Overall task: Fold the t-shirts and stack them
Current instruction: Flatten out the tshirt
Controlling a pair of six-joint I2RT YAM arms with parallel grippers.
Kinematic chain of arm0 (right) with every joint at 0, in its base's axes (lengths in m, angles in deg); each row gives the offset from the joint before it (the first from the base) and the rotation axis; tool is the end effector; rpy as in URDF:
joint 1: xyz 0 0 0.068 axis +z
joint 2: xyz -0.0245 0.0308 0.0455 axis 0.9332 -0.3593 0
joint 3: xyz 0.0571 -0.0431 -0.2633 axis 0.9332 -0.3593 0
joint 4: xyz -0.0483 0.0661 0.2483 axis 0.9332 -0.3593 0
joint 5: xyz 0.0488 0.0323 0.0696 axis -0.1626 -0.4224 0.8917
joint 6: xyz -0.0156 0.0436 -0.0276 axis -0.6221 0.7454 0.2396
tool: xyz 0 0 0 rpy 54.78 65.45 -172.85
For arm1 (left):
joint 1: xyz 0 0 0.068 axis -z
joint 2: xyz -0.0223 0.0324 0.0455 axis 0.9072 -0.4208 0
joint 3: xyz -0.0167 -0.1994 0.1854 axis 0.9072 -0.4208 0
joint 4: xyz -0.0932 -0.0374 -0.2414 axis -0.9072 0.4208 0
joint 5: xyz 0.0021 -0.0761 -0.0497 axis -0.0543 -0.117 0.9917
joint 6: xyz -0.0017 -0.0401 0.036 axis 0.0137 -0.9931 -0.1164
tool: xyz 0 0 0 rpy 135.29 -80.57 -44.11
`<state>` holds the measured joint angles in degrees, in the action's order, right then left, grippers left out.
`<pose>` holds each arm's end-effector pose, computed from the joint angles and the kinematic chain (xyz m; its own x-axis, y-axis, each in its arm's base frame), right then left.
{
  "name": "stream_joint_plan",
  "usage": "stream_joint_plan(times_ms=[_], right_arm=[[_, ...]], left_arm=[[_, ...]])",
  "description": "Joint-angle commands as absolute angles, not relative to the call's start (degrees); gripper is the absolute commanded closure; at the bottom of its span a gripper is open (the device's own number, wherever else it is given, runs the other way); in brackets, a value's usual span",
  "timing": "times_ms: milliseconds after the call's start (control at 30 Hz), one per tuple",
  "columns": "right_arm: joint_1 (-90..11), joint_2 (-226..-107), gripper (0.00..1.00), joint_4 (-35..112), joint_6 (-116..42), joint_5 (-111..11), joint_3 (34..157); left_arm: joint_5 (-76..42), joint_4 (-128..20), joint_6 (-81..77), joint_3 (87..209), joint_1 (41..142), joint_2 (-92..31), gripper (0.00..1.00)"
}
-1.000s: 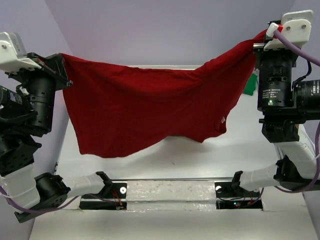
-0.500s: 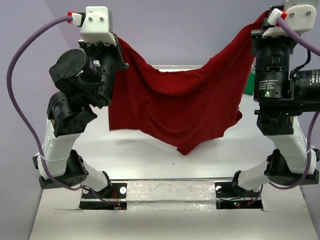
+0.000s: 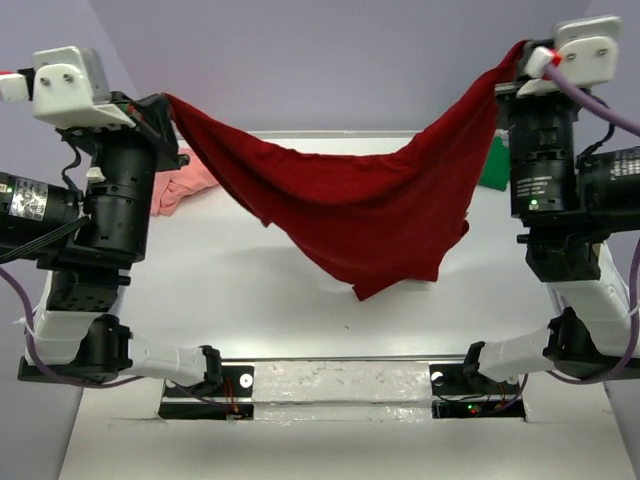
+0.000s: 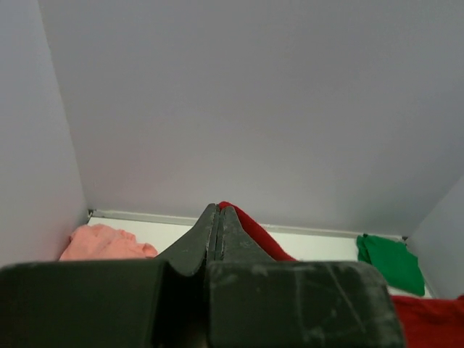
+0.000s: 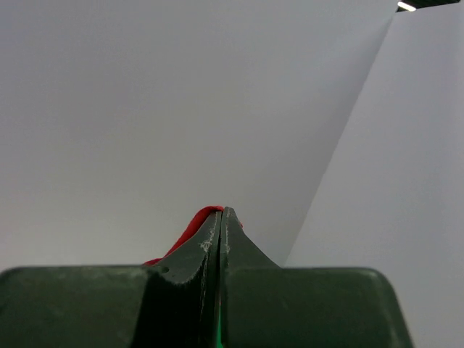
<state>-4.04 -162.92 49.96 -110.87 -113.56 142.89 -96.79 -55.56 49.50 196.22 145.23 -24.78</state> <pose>0.0857 0.1141 0.6679 0.4341 -0.3024 -0.8486 0.2019 0.9507 -0.2355 0.0478 -0.0780 0.6579 0.2486 -0.2355 -0.9395 0.0813 0.9716 -0.2220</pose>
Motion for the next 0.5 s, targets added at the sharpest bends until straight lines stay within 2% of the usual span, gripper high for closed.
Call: stream_joint_plan(times_ms=[0, 67, 100, 233, 333, 467], right_arm=[[-7.1, -159.6, 1.00, 41.3, -102.3, -112.4, 134.3], [-9.7, -158.8, 1.00, 35.7, -97.4, -109.3, 129.8], [-11.4, -158.0, 1.00, 34.7, -92.5, -108.2, 128.1], [-19.5, -156.6, 1.00, 29.6, -84.0, -102.3, 122.3], [-23.6, -155.5, 1.00, 26.2, -79.1, -100.3, 121.6], [-29.6, -153.3, 1.00, 23.1, -76.0, -97.0, 119.5]], left_arm=[[-90.2, -49.4, 37.1, 192.3, 138.7, -22.8, 1.00], [-82.3, -36.6, 24.4, 193.8, 131.0, -25.1, 1.00], [-74.3, -33.4, 21.0, 193.8, 122.4, -25.9, 1.00], [-60.8, -32.6, 14.4, 185.5, 106.6, -25.4, 1.00], [-50.7, -30.4, 11.4, 184.9, 94.3, -26.8, 1.00], [-48.1, -32.1, 10.5, 180.9, 90.3, -25.0, 1.00]])
